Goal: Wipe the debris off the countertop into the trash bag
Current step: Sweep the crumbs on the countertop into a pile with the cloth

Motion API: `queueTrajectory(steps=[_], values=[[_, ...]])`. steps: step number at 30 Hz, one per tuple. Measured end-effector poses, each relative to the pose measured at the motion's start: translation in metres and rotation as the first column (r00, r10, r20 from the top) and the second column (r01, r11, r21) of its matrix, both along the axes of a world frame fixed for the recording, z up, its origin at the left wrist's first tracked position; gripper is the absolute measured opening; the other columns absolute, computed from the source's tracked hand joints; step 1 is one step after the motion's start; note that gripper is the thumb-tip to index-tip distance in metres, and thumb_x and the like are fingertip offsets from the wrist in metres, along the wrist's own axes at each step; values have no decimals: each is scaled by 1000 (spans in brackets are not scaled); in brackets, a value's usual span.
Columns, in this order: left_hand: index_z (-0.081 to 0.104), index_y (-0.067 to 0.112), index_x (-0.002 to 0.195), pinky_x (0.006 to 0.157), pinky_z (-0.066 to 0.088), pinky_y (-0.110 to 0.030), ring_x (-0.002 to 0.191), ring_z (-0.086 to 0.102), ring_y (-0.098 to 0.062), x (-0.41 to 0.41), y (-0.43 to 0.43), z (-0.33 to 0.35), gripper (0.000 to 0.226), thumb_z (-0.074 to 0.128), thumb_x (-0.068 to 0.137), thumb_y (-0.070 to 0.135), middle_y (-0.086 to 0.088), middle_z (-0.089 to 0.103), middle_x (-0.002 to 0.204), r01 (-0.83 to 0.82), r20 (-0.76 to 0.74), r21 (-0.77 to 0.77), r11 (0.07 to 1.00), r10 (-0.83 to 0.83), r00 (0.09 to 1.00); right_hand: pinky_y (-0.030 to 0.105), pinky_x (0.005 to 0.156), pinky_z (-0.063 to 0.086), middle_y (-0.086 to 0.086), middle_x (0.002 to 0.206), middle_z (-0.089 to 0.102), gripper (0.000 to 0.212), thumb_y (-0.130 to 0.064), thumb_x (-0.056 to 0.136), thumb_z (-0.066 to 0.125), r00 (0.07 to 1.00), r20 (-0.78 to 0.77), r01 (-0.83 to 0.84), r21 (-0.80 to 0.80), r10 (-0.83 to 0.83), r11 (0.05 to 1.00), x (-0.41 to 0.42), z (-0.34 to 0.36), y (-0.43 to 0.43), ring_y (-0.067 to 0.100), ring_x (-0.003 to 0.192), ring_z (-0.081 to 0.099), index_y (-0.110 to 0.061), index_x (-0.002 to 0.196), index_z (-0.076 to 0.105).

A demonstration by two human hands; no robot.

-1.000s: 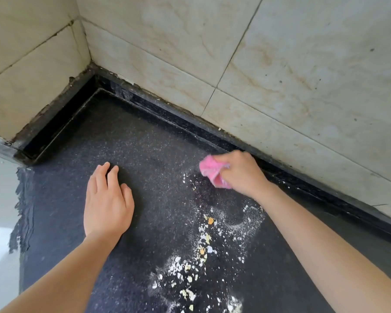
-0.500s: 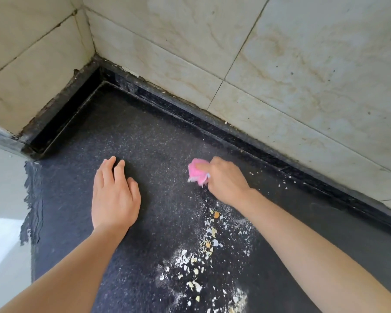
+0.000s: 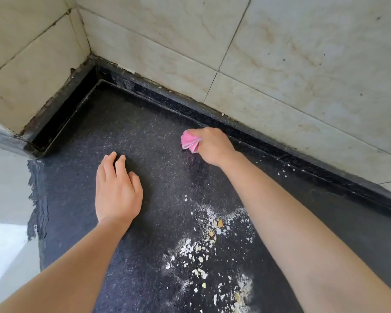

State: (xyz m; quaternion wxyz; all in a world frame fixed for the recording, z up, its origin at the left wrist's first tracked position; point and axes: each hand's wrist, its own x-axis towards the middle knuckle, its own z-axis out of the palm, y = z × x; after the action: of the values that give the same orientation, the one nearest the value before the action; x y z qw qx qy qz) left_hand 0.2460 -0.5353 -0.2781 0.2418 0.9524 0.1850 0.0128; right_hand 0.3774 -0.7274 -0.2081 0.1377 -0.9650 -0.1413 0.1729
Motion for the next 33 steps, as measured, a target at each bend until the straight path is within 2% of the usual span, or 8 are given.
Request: queueTrajectory(steps=[4, 8, 12, 17, 22, 27, 30, 33], values=[[35, 5, 141, 118, 19, -44, 142, 18, -28, 0, 1, -1, 47, 32, 98, 24, -10, 26, 153, -1, 7, -3, 1000, 1, 1000, 34, 70, 36, 0, 90, 57, 38, 9, 80, 44, 999, 25, -35, -120, 39, 992, -38, -8, 13, 29, 84, 54, -19, 100, 60], [33, 7, 142, 119, 18, -43, 144, 16, -27, -2, 0, 0, 48, 30, 99, 26, -9, 24, 154, 4, -3, -9, 1000, -4, 1000, 38, 67, 46, 16, 128, 54, 52, 3, 84, 51, 980, -58, -196, -194, 188, 961, -115, 1, 4, 35, 105, 58, -23, 129, 52], [31, 8, 144, 119, 16, -44, 145, 13, -27, -4, 2, 2, 49, 29, 99, 26, -9, 22, 156, 14, -19, -18, 1000, -14, 1000, 45, 82, 53, 14, 125, 61, 50, -1, 85, 53, 957, -181, -245, -94, 225, 965, -169, 8, -11, 35, 106, 61, -27, 128, 59], [31, 0, 142, 119, 15, -44, 143, 16, -31, -6, -10, 6, 48, 35, 97, 16, -15, 26, 153, 116, -2, -20, 993, -116, 993, 20, 47, 37, 2, 113, 72, 55, -2, 87, 45, 979, -196, 104, 247, -56, 964, -169, 31, -47, 6, 50, 48, -37, 128, 61], [30, 0, 145, 120, 12, -39, 145, 17, -27, -1, -69, 5, 50, 36, 98, 16, -13, 27, 154, 312, 13, -22, 950, -312, 950, 32, 50, 46, -8, 83, 76, 50, -4, 86, 46, 902, -152, 427, 442, -403, 789, -128, 44, -114, 9, 53, 63, -38, 115, 70], [31, 4, 145, 121, 11, -38, 145, 17, -24, 9, -102, -3, 51, 33, 98, 23, -9, 27, 155, 339, -8, 66, 938, -340, 941, 24, 52, 36, -13, 52, 61, 43, -1, 78, 47, 772, -40, 622, 257, -635, 740, -94, 40, -208, 3, 53, 53, -32, 80, 76], [35, 4, 143, 120, 13, -39, 144, 20, -25, 8, -102, -4, 49, 36, 97, 23, -10, 30, 153, 324, -5, 90, 942, -325, 946, 29, 56, 44, 2, 59, 63, 22, -10, 77, 50, 664, 31, 746, 50, -747, 664, -80, 28, -254, 25, 63, 61, -17, 63, 65], [36, 5, 142, 120, 13, -38, 143, 21, -24, 9, -103, -5, 49, 37, 97, 22, -9, 32, 152, 313, -2, 91, 945, -314, 949, 31, 60, 49, 10, 74, 67, 10, -19, 78, 59, 633, 157, 772, -191, -758, 606, -71, 17, -274, 32, 71, 62, -13, 71, 64]])
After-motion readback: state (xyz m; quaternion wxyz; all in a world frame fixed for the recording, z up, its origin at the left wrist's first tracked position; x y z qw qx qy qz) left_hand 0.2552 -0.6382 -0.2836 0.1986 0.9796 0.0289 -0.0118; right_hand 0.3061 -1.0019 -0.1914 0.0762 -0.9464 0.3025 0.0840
